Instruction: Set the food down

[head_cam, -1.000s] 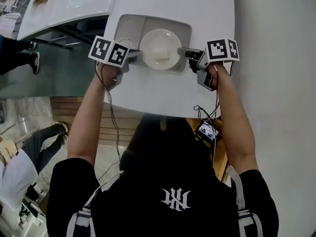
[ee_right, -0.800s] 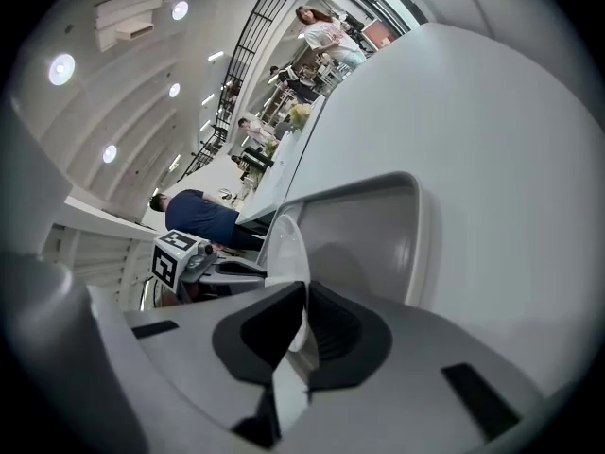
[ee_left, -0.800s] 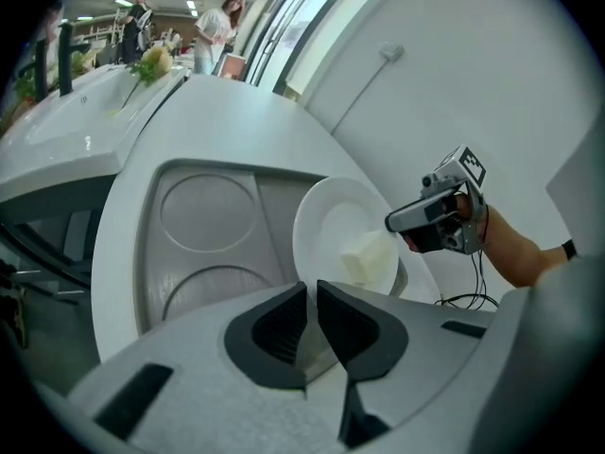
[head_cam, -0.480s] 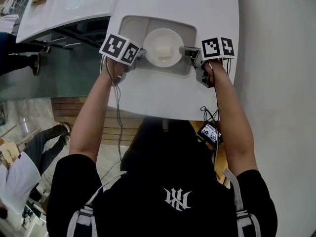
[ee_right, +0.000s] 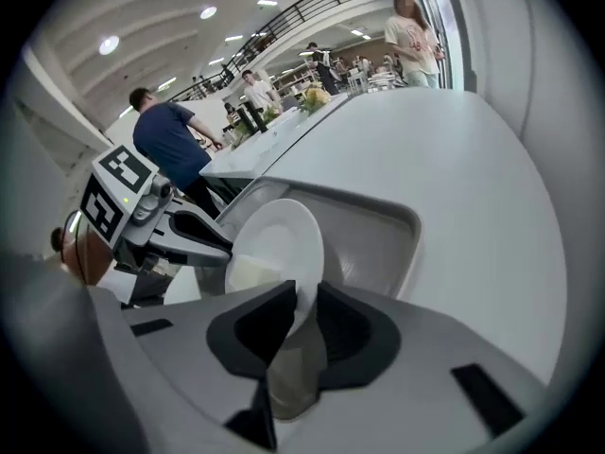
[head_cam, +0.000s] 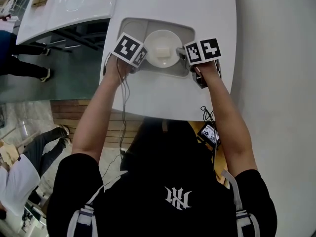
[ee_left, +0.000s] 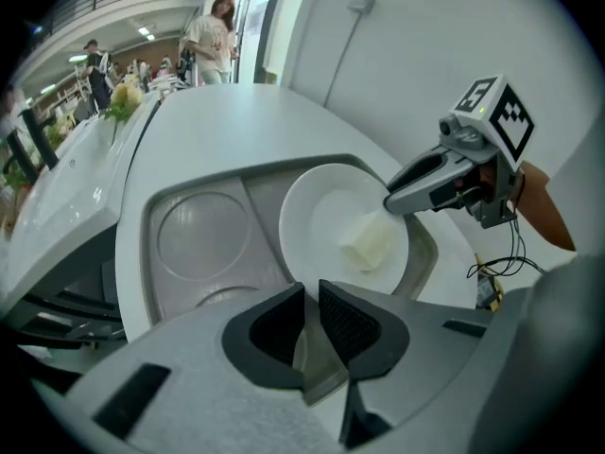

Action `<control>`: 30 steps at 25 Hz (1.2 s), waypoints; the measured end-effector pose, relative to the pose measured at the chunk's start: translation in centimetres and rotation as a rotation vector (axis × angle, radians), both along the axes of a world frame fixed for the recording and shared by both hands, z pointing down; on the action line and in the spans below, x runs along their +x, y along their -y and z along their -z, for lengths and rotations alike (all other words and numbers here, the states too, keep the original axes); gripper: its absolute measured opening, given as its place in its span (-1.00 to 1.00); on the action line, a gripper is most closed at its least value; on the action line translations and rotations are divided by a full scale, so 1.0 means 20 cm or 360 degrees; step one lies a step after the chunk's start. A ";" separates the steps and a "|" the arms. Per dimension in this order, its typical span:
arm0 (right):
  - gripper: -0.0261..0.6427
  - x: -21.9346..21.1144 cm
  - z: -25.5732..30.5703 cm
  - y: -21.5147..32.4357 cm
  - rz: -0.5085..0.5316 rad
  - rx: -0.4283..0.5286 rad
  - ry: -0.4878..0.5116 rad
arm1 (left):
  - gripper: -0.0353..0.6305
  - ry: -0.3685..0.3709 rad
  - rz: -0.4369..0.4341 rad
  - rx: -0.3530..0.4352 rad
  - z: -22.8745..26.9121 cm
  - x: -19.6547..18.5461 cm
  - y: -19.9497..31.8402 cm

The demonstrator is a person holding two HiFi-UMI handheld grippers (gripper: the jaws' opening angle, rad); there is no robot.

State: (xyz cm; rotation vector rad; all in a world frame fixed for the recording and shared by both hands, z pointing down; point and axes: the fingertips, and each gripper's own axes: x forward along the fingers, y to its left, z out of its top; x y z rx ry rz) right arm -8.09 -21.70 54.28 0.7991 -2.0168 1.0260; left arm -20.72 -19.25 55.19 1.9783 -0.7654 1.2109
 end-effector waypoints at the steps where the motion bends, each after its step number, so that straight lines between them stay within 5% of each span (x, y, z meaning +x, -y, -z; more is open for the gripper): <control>1: -0.74 0.00 0.01 0.00 0.0034 0.0043 -0.0053 | -0.78 0.0044 -0.0018 0.0012 0.00 0.00 0.00; 14: -0.64 0.00 -0.02 0.03 0.0341 0.0396 -0.0484 | -0.77 0.0348 -0.0165 0.0266 0.03 0.03 0.03; 17: -0.73 0.02 0.08 0.03 0.0278 0.0510 -0.0345 | -0.77 0.0300 -0.0094 0.0384 0.09 0.00 0.01; 19: -0.81 0.05 0.25 -0.05 0.0190 0.0624 -0.0004 | -0.78 0.0092 -0.0003 0.0531 0.19 0.01 -0.07; 23: -0.89 0.18 0.69 -0.35 0.0157 0.0837 0.0660 | -0.86 -0.0827 0.0195 0.0844 0.62 0.20 -0.33; 25: -0.90 0.29 0.82 -0.54 0.0138 0.0861 0.0873 | -0.88 -0.1137 0.0219 0.0903 0.78 0.31 -0.52; 30: -0.91 0.59 1.02 -0.96 -0.0012 0.0923 0.1179 | -0.88 -0.1313 0.0167 0.1003 0.90 0.63 -0.95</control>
